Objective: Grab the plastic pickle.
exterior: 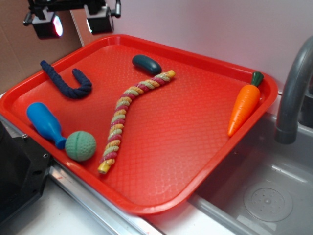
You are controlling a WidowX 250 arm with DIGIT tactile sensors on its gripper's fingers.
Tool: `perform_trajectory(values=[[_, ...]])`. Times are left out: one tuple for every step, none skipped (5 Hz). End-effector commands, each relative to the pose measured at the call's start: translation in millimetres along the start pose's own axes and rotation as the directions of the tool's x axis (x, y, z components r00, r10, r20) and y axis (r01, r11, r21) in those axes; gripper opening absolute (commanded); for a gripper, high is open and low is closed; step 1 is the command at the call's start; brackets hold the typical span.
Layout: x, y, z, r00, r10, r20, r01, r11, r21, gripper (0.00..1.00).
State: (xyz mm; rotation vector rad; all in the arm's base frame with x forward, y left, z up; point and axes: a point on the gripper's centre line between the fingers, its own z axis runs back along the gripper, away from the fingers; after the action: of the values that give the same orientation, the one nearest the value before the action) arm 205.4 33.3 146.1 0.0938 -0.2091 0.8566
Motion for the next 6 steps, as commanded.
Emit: perform_trajectory(values=[[12,6,10,0.999,0.023,0.027,-0.022,1.0,-0.016,1.0],[16,1,-33,0.992,0.005,-0.128,-0.006,1.0,-0.005,1.0],[32,-16,-57,0.994,0.043,-0.105,-0.054,0.993,-0.109,1.0],[38,-28,-68,0.994,0.093,-0.059,-0.1,0.985,-0.142,1.0],[42,-40,-73,0.987,0.161,0.015,-0.157,0.976,-0.154,1.0],[52,-52,-84,0.981,0.191,0.028,-0.187,0.975,-0.119,1.0]])
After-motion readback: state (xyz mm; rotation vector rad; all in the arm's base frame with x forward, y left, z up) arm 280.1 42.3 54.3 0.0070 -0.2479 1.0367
